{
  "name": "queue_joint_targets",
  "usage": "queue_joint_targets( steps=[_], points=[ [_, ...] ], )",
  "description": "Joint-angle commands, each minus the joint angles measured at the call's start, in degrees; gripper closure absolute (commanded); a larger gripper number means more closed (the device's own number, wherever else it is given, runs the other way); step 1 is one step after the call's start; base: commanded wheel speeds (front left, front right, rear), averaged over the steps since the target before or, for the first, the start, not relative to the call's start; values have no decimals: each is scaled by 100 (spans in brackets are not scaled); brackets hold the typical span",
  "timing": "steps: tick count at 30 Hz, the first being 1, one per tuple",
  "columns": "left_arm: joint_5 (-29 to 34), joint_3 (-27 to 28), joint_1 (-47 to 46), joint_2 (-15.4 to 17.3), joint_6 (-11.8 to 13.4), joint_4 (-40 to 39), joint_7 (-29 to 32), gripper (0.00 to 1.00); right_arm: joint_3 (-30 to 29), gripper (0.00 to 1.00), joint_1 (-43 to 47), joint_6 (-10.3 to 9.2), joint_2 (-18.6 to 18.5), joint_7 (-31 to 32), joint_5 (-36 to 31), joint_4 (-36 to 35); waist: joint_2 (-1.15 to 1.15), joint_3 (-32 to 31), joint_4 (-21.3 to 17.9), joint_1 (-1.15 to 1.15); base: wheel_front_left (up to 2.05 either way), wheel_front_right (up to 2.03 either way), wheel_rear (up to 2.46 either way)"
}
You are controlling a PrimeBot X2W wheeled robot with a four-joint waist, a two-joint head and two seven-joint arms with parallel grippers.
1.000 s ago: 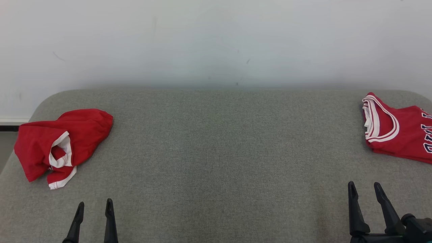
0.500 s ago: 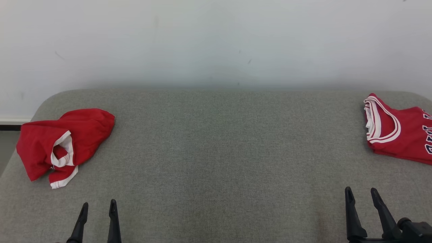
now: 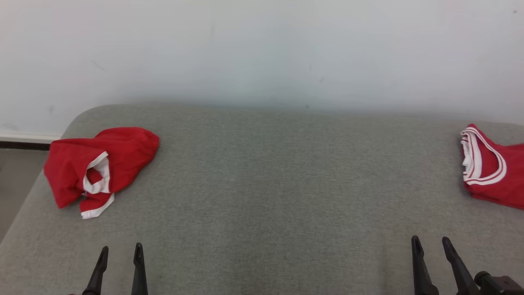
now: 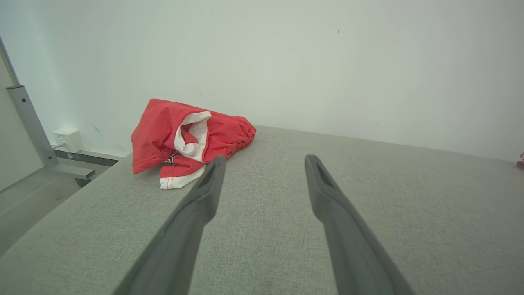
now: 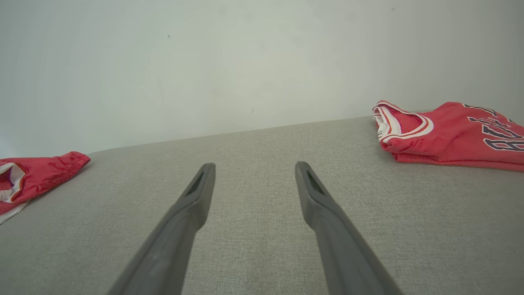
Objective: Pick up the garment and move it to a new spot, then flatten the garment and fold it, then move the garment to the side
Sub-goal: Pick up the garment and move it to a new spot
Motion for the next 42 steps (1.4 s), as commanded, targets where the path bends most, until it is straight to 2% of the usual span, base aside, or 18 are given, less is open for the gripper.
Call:
queue_joint_targets(
  steps=[1,15,21,27,36,42],
  points=[
    [36,5,-48,9,5,16,-16,0,6,0,53,-17,29,-22,48,18,0,-21,227,0,0,0,0],
    [-15,151,11,166,46,65,-17,0,224,0,51,-17,101,-163,151,310,0,-42,1735,0,0,0,0],
    [-61,246,74,196,96,50,-17,0,317,0,-63,-17,108,-169,116,368,0,2,2246,0,0,0,0],
    [-151,475,189,171,177,-118,-17,0,488,0,-261,-17,109,-130,90,466,0,105,2333,0,0,0,0],
    [-142,529,278,133,238,-235,-17,0,504,0,-318,-17,108,-167,99,588,0,70,2305,0,0,0,0],
    [-332,553,-218,157,214,-64,6,0,319,0,-281,-17,109,-209,39,493,0,158,2203,0,0,0,0]
  ],
)
